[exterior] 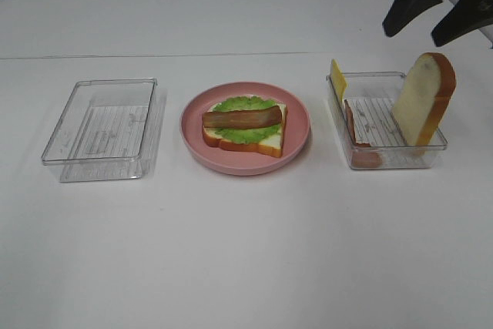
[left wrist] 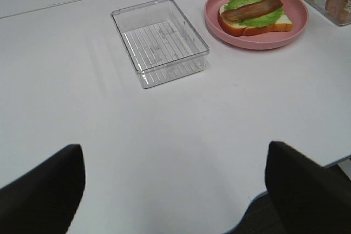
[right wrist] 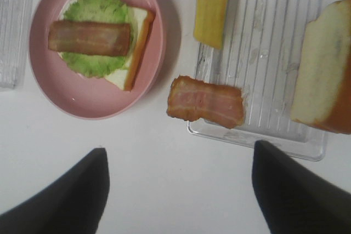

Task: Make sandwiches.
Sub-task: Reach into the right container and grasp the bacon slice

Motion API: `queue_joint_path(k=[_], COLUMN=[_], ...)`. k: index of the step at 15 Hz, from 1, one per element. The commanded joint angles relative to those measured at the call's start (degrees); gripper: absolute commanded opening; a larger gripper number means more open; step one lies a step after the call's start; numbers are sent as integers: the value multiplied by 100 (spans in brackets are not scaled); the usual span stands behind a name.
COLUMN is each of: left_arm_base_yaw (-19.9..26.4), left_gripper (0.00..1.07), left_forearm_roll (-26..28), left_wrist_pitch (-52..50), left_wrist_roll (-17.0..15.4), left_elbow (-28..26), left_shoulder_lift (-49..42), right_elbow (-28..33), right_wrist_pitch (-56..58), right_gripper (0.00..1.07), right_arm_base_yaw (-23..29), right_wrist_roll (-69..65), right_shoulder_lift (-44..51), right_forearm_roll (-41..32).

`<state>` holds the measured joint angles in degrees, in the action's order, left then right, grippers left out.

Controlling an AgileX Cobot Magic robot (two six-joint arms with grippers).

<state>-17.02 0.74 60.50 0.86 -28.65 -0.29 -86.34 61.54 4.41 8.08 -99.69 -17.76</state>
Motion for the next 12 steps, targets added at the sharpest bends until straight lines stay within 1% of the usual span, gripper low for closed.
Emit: queue_joint_path(k=[1,2,3,7,9,12], left_arm_base_yaw=[-6,-6,-6,-6,-6,-6], left_gripper=[85,85,85,85,85,85], left_forearm_roll=[-17,-17,-17,-11,-11,-11], left_wrist_pitch=[-69,-69,-69,-69,-69,-69], left_wrist_roll=[-17,-17,-17,-11,-11,-11], left_elbow=[11,11,11,11,11,11], left_shoulder_lift=[-115,-115,-115,-115,-115,-115], right_elbow=[-281,-510,-670,-1140,-1306,-1324], right_wrist_pitch=[264,481,579,751,934,922], right_gripper=[70,70,70,69,66,66], right_arm_base_yaw=[367,607,722,773,773,773], right_wrist_roll=[-281,-281,-304,-521,-521,-539], right_shoulder_lift=[-418,-751,-1008,-1742,-2097,-2338], right_forearm_roll=[378,550,544,527,527,521])
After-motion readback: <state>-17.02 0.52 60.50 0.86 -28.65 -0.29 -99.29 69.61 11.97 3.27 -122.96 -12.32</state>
